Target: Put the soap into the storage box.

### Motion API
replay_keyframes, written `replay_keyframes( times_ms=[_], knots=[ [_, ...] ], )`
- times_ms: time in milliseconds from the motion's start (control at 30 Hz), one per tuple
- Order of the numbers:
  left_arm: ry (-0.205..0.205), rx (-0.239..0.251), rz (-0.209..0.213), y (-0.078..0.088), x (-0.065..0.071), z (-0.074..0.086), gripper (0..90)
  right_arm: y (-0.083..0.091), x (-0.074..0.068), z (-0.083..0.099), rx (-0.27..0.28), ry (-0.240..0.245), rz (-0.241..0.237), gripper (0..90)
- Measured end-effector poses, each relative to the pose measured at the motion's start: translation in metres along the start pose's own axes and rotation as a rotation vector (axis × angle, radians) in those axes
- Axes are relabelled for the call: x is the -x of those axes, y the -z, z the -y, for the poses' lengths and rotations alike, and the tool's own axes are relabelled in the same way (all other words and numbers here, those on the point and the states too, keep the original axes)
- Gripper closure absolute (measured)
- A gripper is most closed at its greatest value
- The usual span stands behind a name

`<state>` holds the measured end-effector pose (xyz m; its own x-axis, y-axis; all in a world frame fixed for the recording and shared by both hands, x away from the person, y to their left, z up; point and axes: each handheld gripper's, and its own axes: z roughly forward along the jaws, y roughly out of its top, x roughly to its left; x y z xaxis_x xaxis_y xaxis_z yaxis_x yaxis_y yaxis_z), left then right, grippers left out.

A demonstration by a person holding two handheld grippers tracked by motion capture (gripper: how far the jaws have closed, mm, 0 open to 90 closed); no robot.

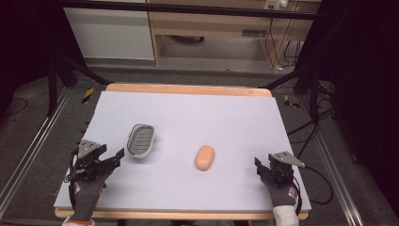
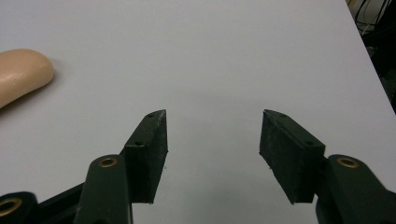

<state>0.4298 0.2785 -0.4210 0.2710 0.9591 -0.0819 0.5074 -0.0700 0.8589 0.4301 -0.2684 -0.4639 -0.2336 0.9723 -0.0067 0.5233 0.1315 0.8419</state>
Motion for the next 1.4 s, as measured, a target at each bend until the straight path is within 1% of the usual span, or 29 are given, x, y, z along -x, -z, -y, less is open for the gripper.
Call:
replay_keyframes(
  times_ms=[200, 467, 567, 633, 667, 767, 800, 833, 967, 1300, 1400],
  knots=[
    [0.005, 0.013, 0.019, 0.001, 0.005, -0.009, 27.7, -0.001, 0.001, 0.0, -0.003, 0.001, 0.0, 41.6],
    [-0.018, 0.003, 0.046, -0.004, 0.019, -0.019, 26.1, 0.0, 0.001, -0.001, -0.002, -0.003, 0.0, 41.2],
    [-0.02, 0.003, 0.058, -0.006, 0.024, -0.022, 25.5, -0.001, 0.002, -0.001, -0.008, 0.001, 0.003, 40.8],
    [-0.026, 0.005, 0.068, -0.007, 0.03, -0.026, 25.3, -0.002, 0.001, -0.001, -0.01, 0.003, 0.004, 40.7],
    [-0.034, 0.008, 0.078, -0.009, 0.035, -0.029, 25.2, -0.002, 0.001, -0.001, -0.012, 0.002, 0.004, 40.6],
    [-0.04, 0.007, 0.082, -0.009, 0.038, -0.03, 24.8, -0.002, 0.0, -0.001, -0.017, -0.001, 0.0, 40.4],
    [-0.047, 0.012, 0.094, -0.011, 0.043, -0.033, 24.7, -0.002, 0.0, -0.001, -0.017, 0.001, 0.001, 40.3],
    [-0.052, 0.013, 0.099, -0.011, 0.045, -0.034, 24.7, -0.002, 0.0, -0.002, -0.017, 0.004, 0.001, 40.3],
    [-0.072, 0.001, 0.108, -0.015, 0.055, -0.039, 24.2, -0.003, -0.001, -0.002, -0.018, 0.004, 0.002, 39.8],
    [-0.112, -0.002, 0.134, -0.025, 0.081, -0.051, 23.0, -0.002, -0.002, -0.003, -0.018, 0.012, -0.002, 39.8],
    [-0.125, -0.011, 0.146, -0.029, 0.089, -0.053, 22.6, -0.002, -0.003, -0.003, -0.023, 0.011, -0.005, 39.8]
  ],
)
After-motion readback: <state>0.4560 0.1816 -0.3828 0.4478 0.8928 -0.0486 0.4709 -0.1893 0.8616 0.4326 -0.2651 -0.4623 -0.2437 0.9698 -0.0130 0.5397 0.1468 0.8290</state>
